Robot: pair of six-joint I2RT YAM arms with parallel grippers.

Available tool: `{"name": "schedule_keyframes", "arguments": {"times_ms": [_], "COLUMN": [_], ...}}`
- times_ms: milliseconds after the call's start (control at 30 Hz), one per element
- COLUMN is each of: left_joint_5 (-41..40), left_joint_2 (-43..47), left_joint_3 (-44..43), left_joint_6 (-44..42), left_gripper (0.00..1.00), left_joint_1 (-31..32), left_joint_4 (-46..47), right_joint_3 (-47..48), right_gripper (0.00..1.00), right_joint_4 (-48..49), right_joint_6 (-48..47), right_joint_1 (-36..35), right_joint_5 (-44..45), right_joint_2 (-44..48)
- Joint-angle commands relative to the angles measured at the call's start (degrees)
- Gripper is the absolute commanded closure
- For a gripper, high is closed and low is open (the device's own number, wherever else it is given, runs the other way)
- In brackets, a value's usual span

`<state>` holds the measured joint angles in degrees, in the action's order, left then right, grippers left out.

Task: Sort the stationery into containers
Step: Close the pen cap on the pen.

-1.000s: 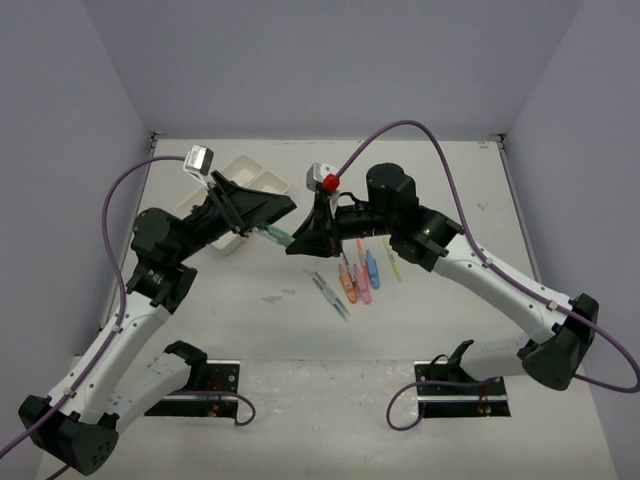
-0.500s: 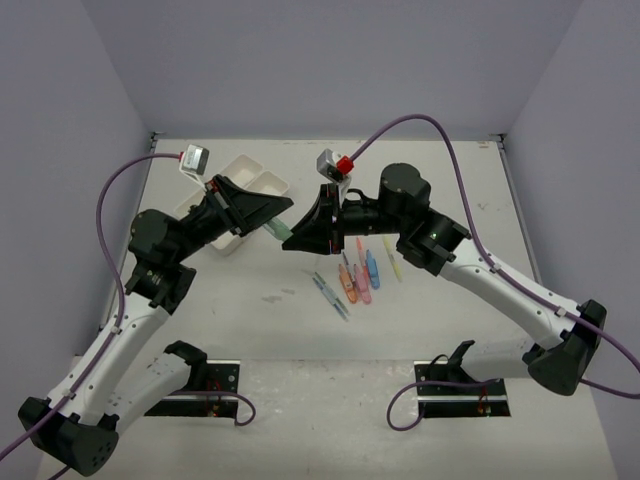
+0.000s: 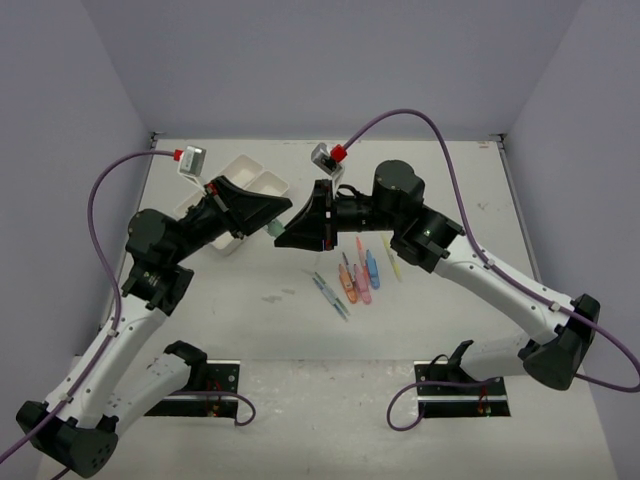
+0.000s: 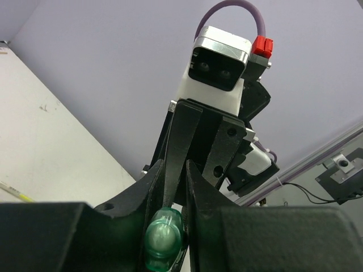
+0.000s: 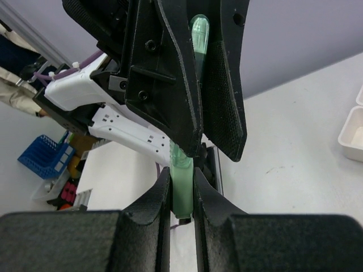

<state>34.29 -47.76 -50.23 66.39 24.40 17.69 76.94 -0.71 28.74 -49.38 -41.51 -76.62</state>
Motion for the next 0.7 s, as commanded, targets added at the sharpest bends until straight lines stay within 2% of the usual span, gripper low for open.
{"name": "schedule_keyframes", "arguments": {"times_ms": [0,200,333,500,667], "left_joint_5": [0.4,1.4,4.7,6.9,8.4], "left_joint_2": [1.0,1.2,0.1,0.5,0.7], "left_joint_3": [-3.2,-3.9,-2.6,-0.2,0.7], "left_joint_6": [-7.9,-14.7,-13.1,-12.0,-11.9], "left_gripper": [0.8,0.85,0.86,0.86,0.82], "left_joint_1": [0.0,0.0,0.1,0.1,0.1], "left_joint_4": [-2.5,-4.2,-1.8,-0.1,-0.2], "right_joint_3": [3.8,3.2,2.5,5.3,7.1], "right_gripper": [1.0,1.0,1.0,1.0,1.0], "right_joint_4": [1.0,1.5,7.6,9.9,14.2], "right_joint_6": [4.2,8.6,9.8,9.6,8.6], "right_joint_1": [-1.1,-2.5,-3.2,-3.2,-3.2], "right_joint_5": [4.6,7.2,6.7,6.9,5.6], "right_joint_2": [0.2,1.3,0.9,-0.9,-3.5]}}
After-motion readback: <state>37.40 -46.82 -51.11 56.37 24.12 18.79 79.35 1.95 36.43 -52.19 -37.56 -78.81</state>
